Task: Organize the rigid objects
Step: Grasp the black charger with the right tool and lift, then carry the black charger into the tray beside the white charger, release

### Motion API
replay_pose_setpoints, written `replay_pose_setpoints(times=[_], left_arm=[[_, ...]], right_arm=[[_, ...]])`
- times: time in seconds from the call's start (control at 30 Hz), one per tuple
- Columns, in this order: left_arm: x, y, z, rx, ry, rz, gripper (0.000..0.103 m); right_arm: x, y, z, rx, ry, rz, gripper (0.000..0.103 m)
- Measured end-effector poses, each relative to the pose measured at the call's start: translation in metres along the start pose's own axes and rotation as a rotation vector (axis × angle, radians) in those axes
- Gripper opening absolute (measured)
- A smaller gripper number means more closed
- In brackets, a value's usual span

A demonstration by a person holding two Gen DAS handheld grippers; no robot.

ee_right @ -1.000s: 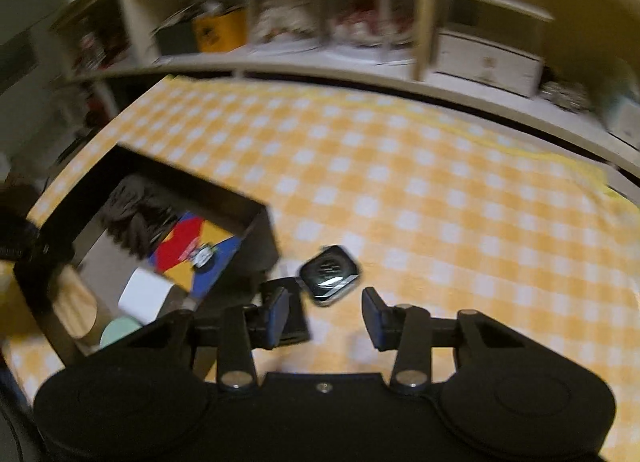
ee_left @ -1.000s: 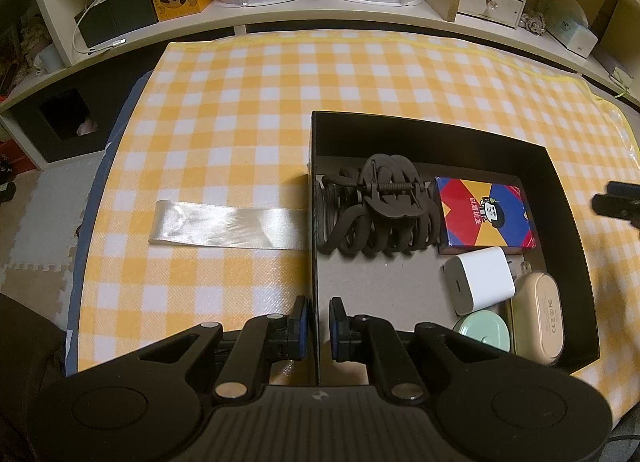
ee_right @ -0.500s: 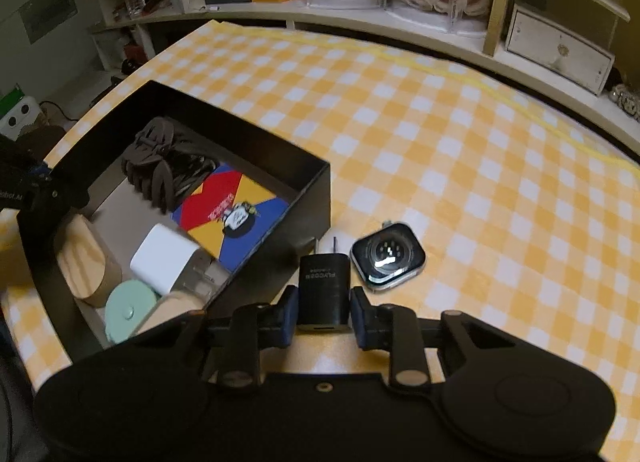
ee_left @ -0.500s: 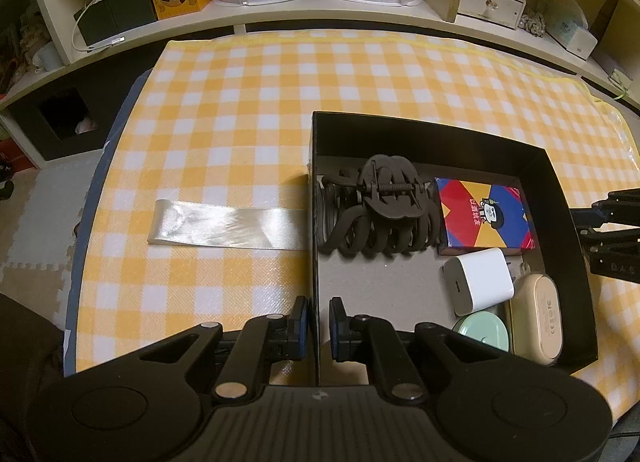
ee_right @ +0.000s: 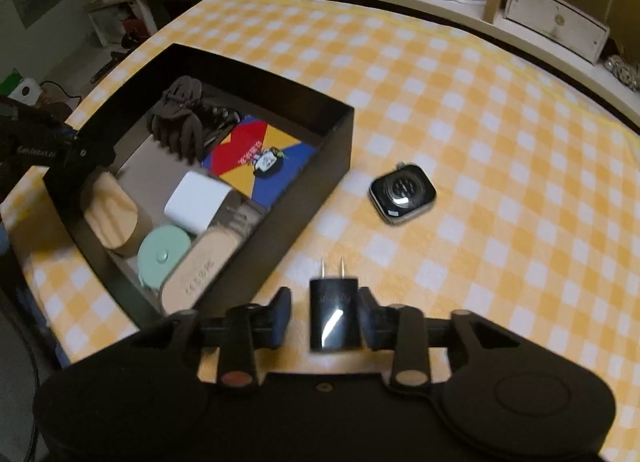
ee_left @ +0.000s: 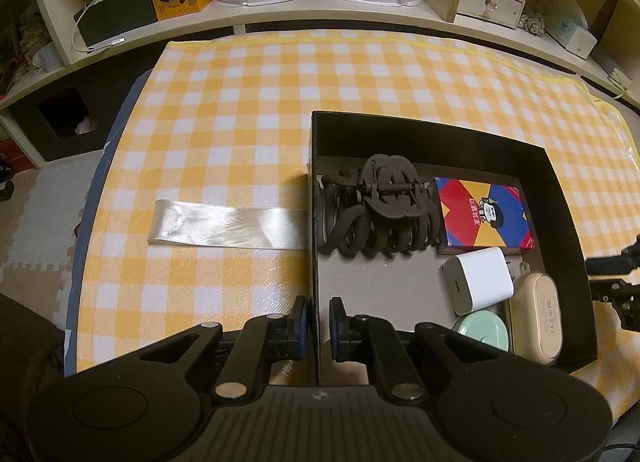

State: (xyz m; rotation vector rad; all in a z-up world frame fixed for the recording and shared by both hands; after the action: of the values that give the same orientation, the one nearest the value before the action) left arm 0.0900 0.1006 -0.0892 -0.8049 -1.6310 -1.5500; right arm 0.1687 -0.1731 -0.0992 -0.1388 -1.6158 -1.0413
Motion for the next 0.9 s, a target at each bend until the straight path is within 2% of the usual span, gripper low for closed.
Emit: replay_pose_setpoints(times=[0.23, 0.27, 0.33, 0.43, 0.53, 0.67, 0.9], left_arm=[[0.0, 0.0, 0.0, 0.0, 0.0, 0.0, 0.011], [0.0, 0.0, 0.0, 0.0, 0.0, 0.0, 0.011], [0.0, 0.0, 0.0, 0.001, 0.0, 0.001, 0.011], [0.0, 0.0, 0.0, 0.002, 0.0, 0.0, 0.011], [0.0, -0.001, 0.001, 0.009, -0.005, 0.0, 0.011], [-0.001, -0.001, 0.003, 0.017, -0.011, 0.001, 0.011], [-0.001, 0.0, 0.004, 0.028, -0.018, 0.003, 0.011]], right_arm=[[-0.02, -0.006, -0.004, 0.009, -0.038, 0.09, 0.039], [-0.021, -0.007, -0.005, 0.0, -0.032, 0.102, 0.036], [-0.019, -0.007, -0.005, -0.014, -0.03, 0.099, 0.032], [-0.014, -0.006, -0.007, -0.023, -0.079, 0.088, 0.032], [-0.003, -0.004, -0.014, -0.083, -0.101, 0.057, 0.032], [0.022, 0.004, -0.018, -0.177, -0.141, -0.03, 0.032], [0.053, 0.029, 0.005, -0.26, -0.073, -0.158, 0.032]])
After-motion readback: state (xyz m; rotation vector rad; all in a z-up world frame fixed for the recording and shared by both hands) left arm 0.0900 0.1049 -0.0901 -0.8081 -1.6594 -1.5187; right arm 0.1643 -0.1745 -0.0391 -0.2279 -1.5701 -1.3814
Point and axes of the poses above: each gripper's, at about its wrist camera, not at the fingertips, and x roughly against the way its jaws point, z to its left, y to its top, the point moved 4 cm from there along -x, roughly the way its jaws point, and after that the axes turned 4 degrees about -z, right-handed, at the moved point
